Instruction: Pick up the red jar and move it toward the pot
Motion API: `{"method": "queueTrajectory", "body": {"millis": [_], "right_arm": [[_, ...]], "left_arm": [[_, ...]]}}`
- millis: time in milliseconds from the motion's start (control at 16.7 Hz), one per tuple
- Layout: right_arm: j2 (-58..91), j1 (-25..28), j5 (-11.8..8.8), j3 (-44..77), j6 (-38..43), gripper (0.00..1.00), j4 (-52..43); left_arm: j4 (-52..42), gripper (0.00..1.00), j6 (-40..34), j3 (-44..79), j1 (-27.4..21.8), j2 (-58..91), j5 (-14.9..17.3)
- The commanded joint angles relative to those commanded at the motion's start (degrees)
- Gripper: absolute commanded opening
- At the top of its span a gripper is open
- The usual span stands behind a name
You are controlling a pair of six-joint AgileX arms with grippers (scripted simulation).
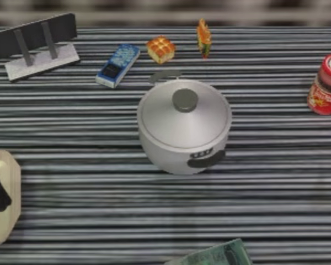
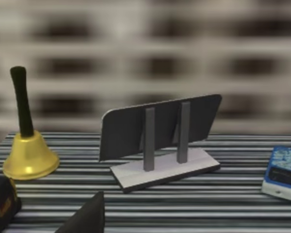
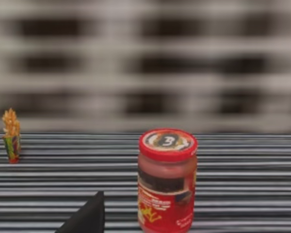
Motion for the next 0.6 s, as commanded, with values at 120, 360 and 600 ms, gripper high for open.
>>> {"method": "queueTrajectory", "body": {"millis": [120,360,600], "right_arm": [[0.00,0.00,0.00,0.00,0.00,1.00,0.00],[5.45,0.12,-0.30,5.40,-0.63,1.00,-3.36],[19.33,-0.06,-0.55,18.92,-2.40,1.00,-11.77]], "left_arm": [[0.00,1.00,0.00,0.00,0.00,0.00,0.00],[0.00,1.00,0.00,0.00,0.00,0.00,0.00],[0.00,1.00,0.00,0.00,0.00,0.00,0.00]]}}
